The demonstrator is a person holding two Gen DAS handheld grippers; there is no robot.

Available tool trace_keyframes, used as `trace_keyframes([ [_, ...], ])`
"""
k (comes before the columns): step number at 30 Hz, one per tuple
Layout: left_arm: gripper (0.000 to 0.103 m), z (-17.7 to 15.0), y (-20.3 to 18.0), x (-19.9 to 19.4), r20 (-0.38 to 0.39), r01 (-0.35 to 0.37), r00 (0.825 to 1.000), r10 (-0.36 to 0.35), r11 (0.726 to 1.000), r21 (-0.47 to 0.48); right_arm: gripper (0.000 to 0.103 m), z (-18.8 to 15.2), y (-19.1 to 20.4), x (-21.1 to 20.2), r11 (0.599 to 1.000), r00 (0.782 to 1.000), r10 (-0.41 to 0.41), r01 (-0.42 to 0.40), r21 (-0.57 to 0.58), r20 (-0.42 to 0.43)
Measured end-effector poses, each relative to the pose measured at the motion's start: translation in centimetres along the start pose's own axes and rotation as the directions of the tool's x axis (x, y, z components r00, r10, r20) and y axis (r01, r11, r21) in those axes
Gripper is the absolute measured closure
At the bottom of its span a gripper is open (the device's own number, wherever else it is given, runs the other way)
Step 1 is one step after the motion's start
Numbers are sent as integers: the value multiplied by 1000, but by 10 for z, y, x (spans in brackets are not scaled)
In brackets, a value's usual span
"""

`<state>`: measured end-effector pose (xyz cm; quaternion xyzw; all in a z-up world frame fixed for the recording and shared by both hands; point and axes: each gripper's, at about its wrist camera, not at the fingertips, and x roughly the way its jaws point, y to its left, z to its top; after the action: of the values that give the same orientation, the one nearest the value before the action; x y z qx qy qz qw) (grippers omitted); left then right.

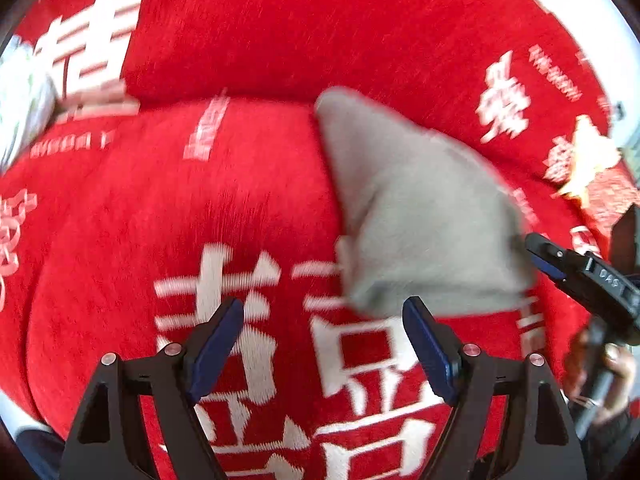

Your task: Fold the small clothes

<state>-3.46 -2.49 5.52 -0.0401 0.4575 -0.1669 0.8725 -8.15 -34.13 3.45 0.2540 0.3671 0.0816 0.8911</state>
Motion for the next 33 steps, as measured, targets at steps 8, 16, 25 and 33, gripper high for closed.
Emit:
trace_keyframes([
  [8,20,94,-40,48,19,39,999,-39,999,29,21,52,32,35,980,983,186,-185,-70,9],
  [16,2,91,-13,126,-102,-58,993,57,998,-11,30,46,-7,90,997,995,76,-77,-12,-61],
  [25,3,102,3,98,-91,74,993,-79,996,-51,4,55,-42,43,993,999,12,-18,117,46],
  [33,3,103,3,151,-214,181,954,-210,972,-149,3,63,-45,97,963,984,166,-149,226,-61],
])
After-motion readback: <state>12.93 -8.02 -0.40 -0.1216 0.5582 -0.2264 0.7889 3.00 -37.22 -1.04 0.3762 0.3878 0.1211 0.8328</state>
